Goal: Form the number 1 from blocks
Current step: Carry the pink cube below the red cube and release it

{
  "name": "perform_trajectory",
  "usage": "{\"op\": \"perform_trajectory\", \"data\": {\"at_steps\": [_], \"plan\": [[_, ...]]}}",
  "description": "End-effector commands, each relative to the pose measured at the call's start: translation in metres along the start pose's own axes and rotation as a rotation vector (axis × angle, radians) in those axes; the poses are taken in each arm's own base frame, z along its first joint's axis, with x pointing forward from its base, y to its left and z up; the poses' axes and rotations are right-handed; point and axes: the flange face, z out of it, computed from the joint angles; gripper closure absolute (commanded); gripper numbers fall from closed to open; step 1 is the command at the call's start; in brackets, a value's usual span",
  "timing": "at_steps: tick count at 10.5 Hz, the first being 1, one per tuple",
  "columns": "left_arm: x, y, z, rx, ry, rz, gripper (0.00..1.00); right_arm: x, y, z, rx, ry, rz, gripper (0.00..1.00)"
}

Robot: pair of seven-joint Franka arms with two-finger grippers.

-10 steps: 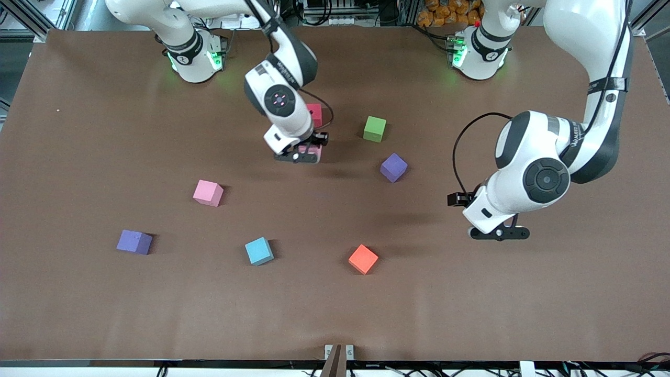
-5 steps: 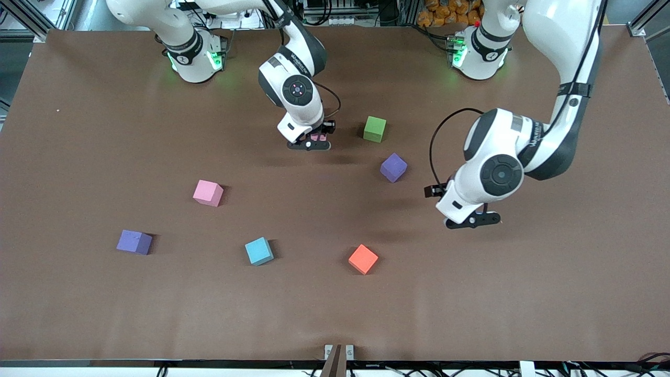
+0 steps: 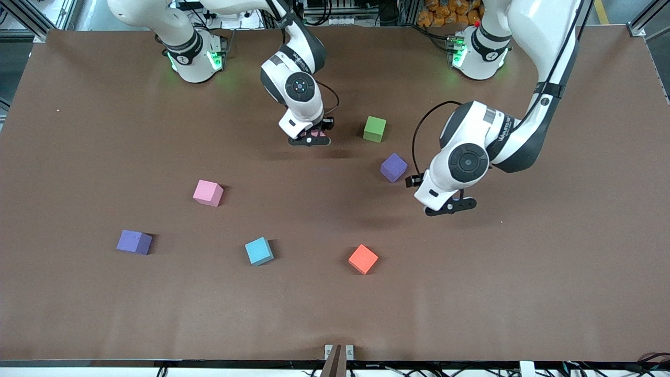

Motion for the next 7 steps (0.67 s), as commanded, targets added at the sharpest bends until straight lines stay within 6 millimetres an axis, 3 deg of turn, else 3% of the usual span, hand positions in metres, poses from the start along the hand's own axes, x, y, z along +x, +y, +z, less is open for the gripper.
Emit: {"op": "perform_trajectory", "data": {"at_steps": [1,2,4,7], "plan": [[-0.013,0.002,-0.002,-0.013,0.002,-0.019,0.0,-0.002,0.005,0.004,-0.009,0.008,0.0,0.45],[-0.013,0.003,-0.002,-0.013,0.002,-0.017,0.0,-0.002,0.006,0.003,-0.009,0.01,-0.001,0.44],[-0.013,0.003,-0.002,-0.013,0.002,-0.017,0.0,0.0,0.006,-0.002,-0.001,0.015,0.002,0.0],[-0.012,0.003,-0.001,-0.011,0.001,-0.017,0.0,0.016,0.017,-0.049,0.067,0.06,0.034,0.0]]}}
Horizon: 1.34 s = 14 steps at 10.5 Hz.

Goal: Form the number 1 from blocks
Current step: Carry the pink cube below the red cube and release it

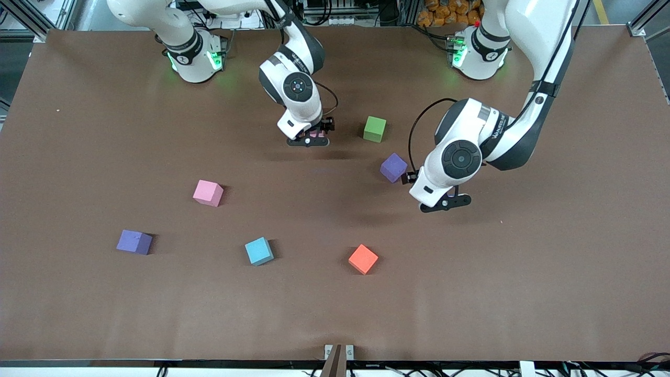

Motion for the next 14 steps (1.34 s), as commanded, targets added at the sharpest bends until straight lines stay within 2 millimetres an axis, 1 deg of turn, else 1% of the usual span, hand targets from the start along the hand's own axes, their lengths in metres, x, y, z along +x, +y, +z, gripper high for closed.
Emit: {"op": "perform_trajectory", "data": {"at_steps": [1,2,3,4,5,6,7,8,9,10,11,12,13,14], "plan": [[-0.008,0.001,-0.003,-0.016,0.007,-0.017,0.0,0.024,0.024,-0.055,0.063,0.049,0.047,0.0],[-0.011,0.004,-0.003,-0.015,0.009,-0.01,0.0,0.042,0.041,-0.073,0.072,0.074,0.061,0.0],[-0.013,0.007,-0.002,-0.013,0.01,-0.009,0.0,0.061,0.061,-0.084,0.053,0.108,0.053,0.0],[-0.022,0.018,-0.001,-0.008,0.012,-0.011,0.0,0.085,0.082,-0.095,0.035,0.148,0.029,0.0],[-0.036,0.035,0.0,0.0,0.017,-0.018,0.0,0.109,0.102,-0.107,0.029,0.177,-0.01,0.0],[-0.053,0.056,0.0,0.004,0.027,-0.028,0.0,0.133,0.125,-0.124,0.037,0.2,-0.054,0.0],[-0.075,0.08,0.002,0.008,0.038,-0.044,0.0,0.158,0.153,-0.141,0.042,0.229,-0.111,0.0],[-0.105,0.109,0.007,0.008,0.056,-0.044,0.0,0.179,0.176,-0.156,0.043,0.257,-0.158,0.0],[-0.134,0.136,0.014,0.008,0.067,-0.051,0.0,0.195,0.195,-0.161,0.04,0.271,-0.182,0.0],[-0.171,0.169,0.024,0.012,0.072,-0.041,0.0,0.208,0.215,-0.161,0.033,0.273,-0.203,0.0],[-0.208,0.197,0.034,0.002,0.067,-0.013,0.0,0.22,0.236,-0.167,0.03,0.285,-0.228,0.0],[-0.235,0.218,0.046,-0.012,0.07,0.029,0.0,0.225,0.253,-0.169,0.025,0.287,-0.232,0.0],[-0.255,0.242,0.059,-0.025,0.066,0.059,0.0,0.226,0.268,-0.164,0.023,0.257,-0.2,0.0],[-0.272,0.261,0.076,-0.023,0.071,0.08,0.0,0.226,0.287,-0.158,0.018,0.199,-0.159,0.0]]}}
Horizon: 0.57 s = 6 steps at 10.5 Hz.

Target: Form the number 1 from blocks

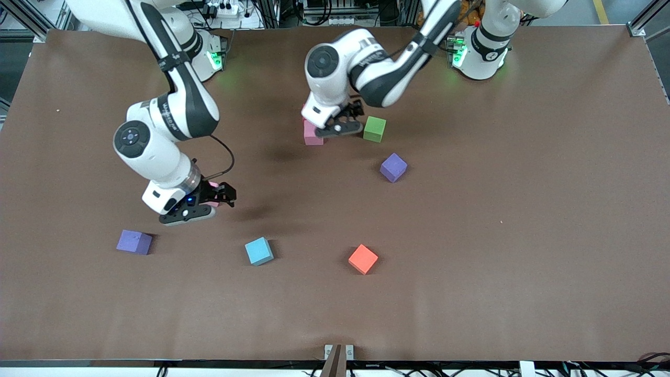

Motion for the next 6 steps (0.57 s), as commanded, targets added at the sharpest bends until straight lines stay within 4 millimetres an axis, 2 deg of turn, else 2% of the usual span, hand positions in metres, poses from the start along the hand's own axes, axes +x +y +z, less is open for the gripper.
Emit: {"op": "perform_trajectory", "data": {"at_steps": [1,3,6], "plan": [[-0.009,0.038,0.033,-0.025,-0.011,0.026,0.0,-0.005,0.031,0.007,-0.012,-0.088,0.058,0.0],[-0.03,0.055,0.04,-0.065,0.014,0.088,0.0,-0.013,0.042,0.02,-0.021,-0.129,0.107,0.0],[-0.033,0.058,0.061,-0.055,0.003,0.091,0.0,-0.012,0.048,0.019,-0.026,-0.128,0.106,0.0]]}}
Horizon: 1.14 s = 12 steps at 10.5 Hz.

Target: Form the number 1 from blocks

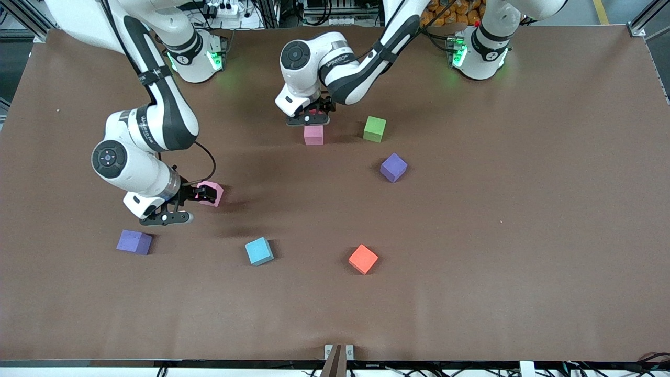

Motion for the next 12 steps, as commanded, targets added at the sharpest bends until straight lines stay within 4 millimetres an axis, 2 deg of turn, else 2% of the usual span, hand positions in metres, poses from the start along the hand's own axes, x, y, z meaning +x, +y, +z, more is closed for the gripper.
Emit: {"op": "perform_trajectory", "data": {"at_steps": [1,4,6,8,12], "plan": [[0.0,0.006,0.012,0.0,-0.004,0.008,0.0,0.0,0.004,-0.002,-0.014,-0.002,0.013,0.0],[-0.004,0.011,0.012,-0.022,-0.007,0.002,0.0,0.0,0.005,-0.002,-0.016,-0.002,0.008,0.0],[-0.011,0.015,0.019,-0.028,-0.011,0.004,0.0,0.0,0.008,-0.004,-0.019,-0.002,0.006,0.0],[-0.014,0.015,0.034,-0.016,-0.019,0.007,0.0,0.0,0.009,-0.004,-0.019,-0.004,0.008,0.0],[-0.019,0.016,0.044,-0.005,-0.026,0.015,0.0,0.001,0.006,-0.007,-0.018,0.002,0.004,0.0]]}}
